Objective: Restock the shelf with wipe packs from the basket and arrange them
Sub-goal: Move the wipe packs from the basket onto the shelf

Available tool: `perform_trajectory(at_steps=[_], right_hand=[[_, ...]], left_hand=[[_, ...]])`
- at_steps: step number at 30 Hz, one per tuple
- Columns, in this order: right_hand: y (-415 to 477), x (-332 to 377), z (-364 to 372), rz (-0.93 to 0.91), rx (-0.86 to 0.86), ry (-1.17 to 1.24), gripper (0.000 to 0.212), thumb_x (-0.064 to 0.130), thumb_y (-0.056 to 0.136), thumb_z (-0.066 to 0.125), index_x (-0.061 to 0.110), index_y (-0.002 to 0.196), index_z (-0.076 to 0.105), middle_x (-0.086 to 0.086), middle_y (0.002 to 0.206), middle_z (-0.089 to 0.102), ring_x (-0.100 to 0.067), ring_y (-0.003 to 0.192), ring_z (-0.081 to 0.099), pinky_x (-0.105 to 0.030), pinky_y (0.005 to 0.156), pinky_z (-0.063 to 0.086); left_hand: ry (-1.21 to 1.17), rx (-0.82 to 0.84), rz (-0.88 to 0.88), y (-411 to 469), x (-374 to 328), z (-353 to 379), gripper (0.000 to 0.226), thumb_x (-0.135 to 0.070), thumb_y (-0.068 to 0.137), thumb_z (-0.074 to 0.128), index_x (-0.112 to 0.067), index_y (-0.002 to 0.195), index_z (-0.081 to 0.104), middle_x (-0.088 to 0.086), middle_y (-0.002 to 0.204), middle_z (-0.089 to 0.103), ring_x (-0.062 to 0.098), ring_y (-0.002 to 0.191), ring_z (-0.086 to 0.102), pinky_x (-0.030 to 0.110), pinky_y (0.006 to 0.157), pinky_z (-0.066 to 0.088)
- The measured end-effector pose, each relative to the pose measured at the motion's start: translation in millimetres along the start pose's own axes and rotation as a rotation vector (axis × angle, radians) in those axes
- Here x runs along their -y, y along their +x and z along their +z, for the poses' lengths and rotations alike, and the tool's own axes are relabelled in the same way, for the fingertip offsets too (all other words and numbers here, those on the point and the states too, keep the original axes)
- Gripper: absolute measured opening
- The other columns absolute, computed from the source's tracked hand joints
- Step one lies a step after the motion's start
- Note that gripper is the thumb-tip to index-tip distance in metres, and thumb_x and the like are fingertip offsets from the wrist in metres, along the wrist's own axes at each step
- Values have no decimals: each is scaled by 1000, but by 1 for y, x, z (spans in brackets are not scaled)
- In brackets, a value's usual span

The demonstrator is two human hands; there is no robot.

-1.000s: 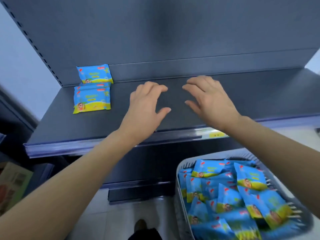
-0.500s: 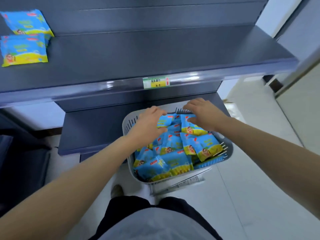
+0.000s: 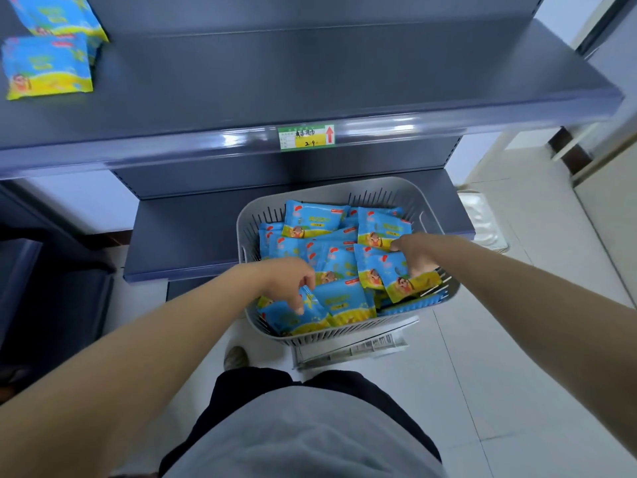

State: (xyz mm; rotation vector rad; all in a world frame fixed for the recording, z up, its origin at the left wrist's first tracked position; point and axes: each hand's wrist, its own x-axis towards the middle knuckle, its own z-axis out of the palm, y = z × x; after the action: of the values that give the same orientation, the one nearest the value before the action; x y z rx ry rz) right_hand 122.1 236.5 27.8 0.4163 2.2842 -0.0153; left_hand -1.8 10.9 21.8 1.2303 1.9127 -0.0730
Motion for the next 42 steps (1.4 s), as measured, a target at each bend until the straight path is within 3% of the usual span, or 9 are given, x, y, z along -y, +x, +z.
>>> perform_trajectory(at_steps=[6, 10, 19, 23, 28, 34, 37, 40, 42], right_hand=[[-1, -7, 0, 40, 33, -204, 55, 25, 84, 68, 8, 131, 46, -9, 133, 48, -32, 124, 43, -38, 101, 42], [-17, -5, -22, -29, 65, -115, 40, 23, 85, 67, 15, 119, 48, -6, 110, 47, -24, 99, 47, -28, 77, 36], [-45, 22, -157, -174, -484, 121, 36, 15, 83, 65, 14, 116, 51, -11, 116, 59, -25, 93, 52, -32, 75, 42], [-45, 61, -222, -252, -678, 240, 35, 2, 80, 56, 14, 112, 49, -13, 109, 60, -30, 91, 55, -34, 73, 46], [-30, 130, -289, -416, -831, 370, 31, 4, 80, 62, 9, 108, 47, -12, 101, 60, -26, 82, 52, -33, 66, 40], [18, 219, -357, -593, -806, 487, 30, 6, 79, 69, 12, 103, 54, -8, 98, 60, -21, 79, 50, -31, 69, 44], [51, 262, -378, -623, -756, 505, 31, 7, 79, 70, 13, 106, 58, 0, 88, 51, -18, 76, 45, -25, 62, 36], [84, 297, -393, -647, -733, 495, 35, 8, 79, 71, 11, 112, 60, 8, 86, 47, -16, 81, 44, -15, 53, 34], [106, 315, -401, -648, -729, 478, 39, 9, 80, 70, 12, 118, 59, 6, 100, 50, -18, 94, 48, -10, 65, 36]], left_hand=[[289, 68, -52, 10, 0, 24, 36, -24, 77, 72, -5, 106, 60, 11, 107, 61, 26, 91, 56, 33, 78, 48], [243, -4, -49, 12, 4, 22, 31, -27, 79, 69, -7, 99, 58, 10, 103, 56, 23, 83, 50, 31, 72, 43], [-144, -402, 50, -49, 13, -87, 19, -13, 77, 65, -19, 93, 59, -7, 81, 59, 15, 75, 55, 27, 67, 45], [-108, -539, -8, -88, 43, -131, 36, 0, 72, 60, -16, 104, 63, -4, 94, 62, 15, 84, 59, 30, 77, 51], [-277, -767, -58, -139, 106, -172, 24, 1, 75, 66, -19, 89, 66, -1, 88, 68, 11, 76, 61, 24, 70, 51], [-494, -1066, -124, -189, 197, -201, 32, 9, 74, 68, -21, 85, 67, -9, 82, 60, 0, 71, 53, 1, 63, 40], [-612, -1171, -195, -202, 246, -213, 36, 11, 76, 65, -21, 91, 66, -3, 90, 60, 8, 79, 53, 0, 62, 40], [-594, -1103, -270, -209, 288, -222, 32, 9, 76, 66, -14, 98, 69, 4, 93, 62, 13, 82, 54, 15, 74, 46], [-562, -1051, -306, -211, 309, -227, 29, 8, 76, 66, -10, 98, 70, 5, 90, 63, 14, 81, 54, 26, 79, 45]])
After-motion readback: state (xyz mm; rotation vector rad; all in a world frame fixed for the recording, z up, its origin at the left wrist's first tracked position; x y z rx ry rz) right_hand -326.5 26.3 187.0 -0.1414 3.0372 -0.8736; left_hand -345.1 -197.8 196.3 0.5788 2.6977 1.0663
